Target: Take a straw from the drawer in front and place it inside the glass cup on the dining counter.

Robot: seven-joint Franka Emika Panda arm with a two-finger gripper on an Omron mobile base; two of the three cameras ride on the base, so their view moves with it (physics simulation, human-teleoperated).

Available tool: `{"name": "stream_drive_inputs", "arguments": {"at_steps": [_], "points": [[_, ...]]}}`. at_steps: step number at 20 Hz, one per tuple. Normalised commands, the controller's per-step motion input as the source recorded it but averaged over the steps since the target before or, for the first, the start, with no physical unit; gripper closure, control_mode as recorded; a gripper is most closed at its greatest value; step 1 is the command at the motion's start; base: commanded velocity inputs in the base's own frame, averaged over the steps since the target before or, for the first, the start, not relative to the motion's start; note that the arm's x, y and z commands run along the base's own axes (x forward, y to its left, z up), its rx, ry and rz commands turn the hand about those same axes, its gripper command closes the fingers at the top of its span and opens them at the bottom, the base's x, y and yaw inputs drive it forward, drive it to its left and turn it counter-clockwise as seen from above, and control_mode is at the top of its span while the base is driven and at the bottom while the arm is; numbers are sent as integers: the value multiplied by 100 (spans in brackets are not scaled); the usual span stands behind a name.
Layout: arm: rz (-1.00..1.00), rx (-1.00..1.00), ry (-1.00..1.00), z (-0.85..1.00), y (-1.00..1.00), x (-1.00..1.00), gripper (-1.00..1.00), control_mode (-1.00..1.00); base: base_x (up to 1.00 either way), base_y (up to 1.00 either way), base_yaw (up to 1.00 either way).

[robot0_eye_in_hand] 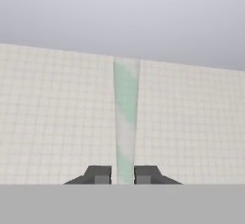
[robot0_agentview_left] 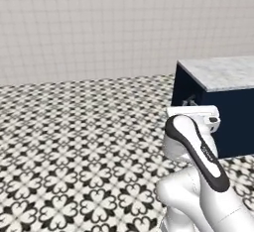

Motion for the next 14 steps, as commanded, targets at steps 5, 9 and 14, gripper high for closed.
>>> {"name": "stream_drive_inputs", "arguments": {"at_steps": [5, 9, 14], "points": [[0, 0, 0, 0, 0, 0, 100, 100, 100, 43, -39], [0, 0, 0, 0, 0, 0, 100, 100, 100, 41, -40], [0, 0, 0, 0, 0, 0, 100, 100, 100, 50, -36]]}}
